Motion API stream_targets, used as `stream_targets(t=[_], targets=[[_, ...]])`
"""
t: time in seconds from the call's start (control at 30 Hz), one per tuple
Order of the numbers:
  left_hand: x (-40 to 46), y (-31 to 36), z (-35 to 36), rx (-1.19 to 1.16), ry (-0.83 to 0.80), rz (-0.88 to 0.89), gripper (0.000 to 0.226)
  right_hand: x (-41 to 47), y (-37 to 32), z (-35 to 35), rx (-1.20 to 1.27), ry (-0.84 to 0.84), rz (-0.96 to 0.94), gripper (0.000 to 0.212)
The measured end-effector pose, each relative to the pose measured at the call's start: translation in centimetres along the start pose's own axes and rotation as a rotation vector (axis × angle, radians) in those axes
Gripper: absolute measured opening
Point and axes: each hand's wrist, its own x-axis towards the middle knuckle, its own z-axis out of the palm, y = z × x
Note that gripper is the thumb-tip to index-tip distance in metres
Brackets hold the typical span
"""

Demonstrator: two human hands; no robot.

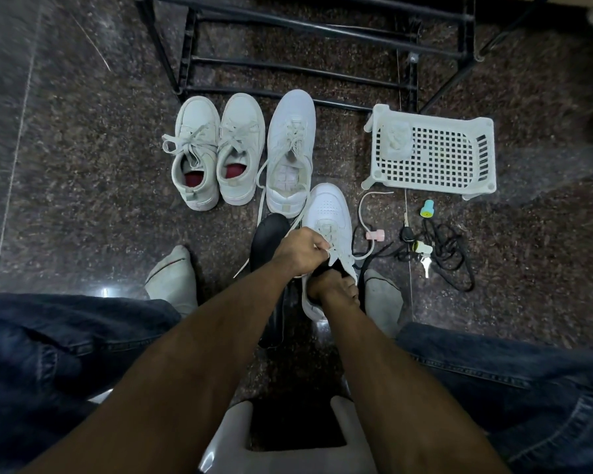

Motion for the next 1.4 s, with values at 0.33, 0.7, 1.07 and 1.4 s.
stream_targets(t=[0.33, 0.7, 1.07, 1.4], targets=[[0.0, 0.1, 0.1, -0.005, 0.01, 0.001, 0.018, 3.7, 0.0, 1.7, 0.051, -0.075, -0.161, 0.034], [0.1, 0.0, 0.3, 0.001, 0.009, 0.009, 0.018, -0.5, 0.5, -0.3, 0.049, 0.053, -0.052, 0.047], [0.0, -0.2, 0.6, -0.015, 0.025, 0.019, 0.015, -0.3, 1.8, -1.1, -0.085, 0.139, -0.164, 0.036], [-1.0, -1.3, 1.3, -0.005, 0.036, 0.033, 0.014, 0.0, 4.2, -0.2, 0.311, 0.243, -0.253, 0.03]])
